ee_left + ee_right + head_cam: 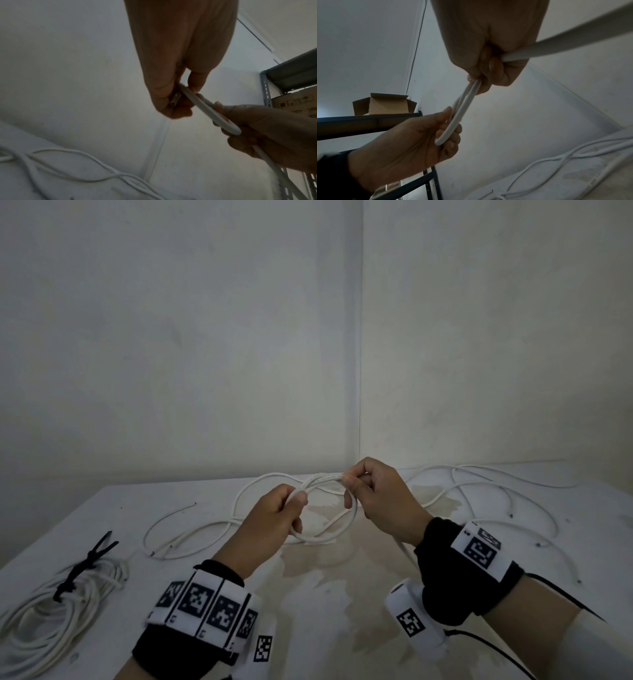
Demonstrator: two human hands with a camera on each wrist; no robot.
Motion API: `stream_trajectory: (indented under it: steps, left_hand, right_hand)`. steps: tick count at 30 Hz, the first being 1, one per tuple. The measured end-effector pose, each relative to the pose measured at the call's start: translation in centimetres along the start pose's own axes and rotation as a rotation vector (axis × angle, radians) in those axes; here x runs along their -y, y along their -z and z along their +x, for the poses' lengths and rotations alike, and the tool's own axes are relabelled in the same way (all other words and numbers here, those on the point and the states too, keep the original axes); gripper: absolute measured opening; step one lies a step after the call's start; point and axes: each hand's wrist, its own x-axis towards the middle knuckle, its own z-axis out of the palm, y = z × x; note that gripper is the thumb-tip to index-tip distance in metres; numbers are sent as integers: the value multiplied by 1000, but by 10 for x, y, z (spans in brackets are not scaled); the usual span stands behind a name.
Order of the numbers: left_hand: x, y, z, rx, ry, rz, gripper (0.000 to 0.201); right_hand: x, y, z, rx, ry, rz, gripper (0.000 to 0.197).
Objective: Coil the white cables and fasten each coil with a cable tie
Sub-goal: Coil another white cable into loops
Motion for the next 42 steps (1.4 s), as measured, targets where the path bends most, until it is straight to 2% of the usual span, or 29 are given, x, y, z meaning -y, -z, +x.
stream_trajectory:
  steps: [7, 13, 17, 19, 22, 24, 27, 30, 32, 35, 39, 42]
  left_hand:
    - [1, 3, 0, 83, 135, -213, 27]
    - [0, -1, 7, -115, 42, -182, 31]
    - [5, 11, 11, -258, 46, -229, 30]
    - [9, 23, 13, -333, 65, -276, 31]
    - [14, 34, 15, -374, 94, -293, 31]
    - [16, 34, 16, -376, 94, -282, 32]
    - [17, 31, 18, -372, 71, -262, 32]
    - [17, 28, 19, -362, 55, -261, 31]
    - [16, 24, 19, -355, 51, -255, 31]
    - [15, 15, 21, -359, 37, -209, 32]
    - [12, -2, 23, -346, -2, -97, 30]
    - [12, -9, 22, -309, -47, 20, 28]
  right_hand:
    - [-9, 2, 2, -52, -15, -11, 18]
    - [-3, 5, 3, 23, -19, -6, 15]
    - [-22, 15, -7, 73, -25, -221, 11]
    - [-38, 28, -12, 44, -16, -394, 11]
    - [-51, 46, -14, -4, -28, -700, 19]
    - [-55, 49, -11, -54, 66, -735, 24]
    - [-58, 42, -6, -118, 333, -921, 32]
    - [-54, 28, -3, -5, 484, -1120, 14]
    - [-49, 17, -5, 71, 594, -1166, 21]
    - [-37, 1, -6, 129, 717, -1135, 30]
    - [-14, -22, 0, 124, 826, -1084, 32]
    - [-9, -35, 10, 156, 819, -955, 28]
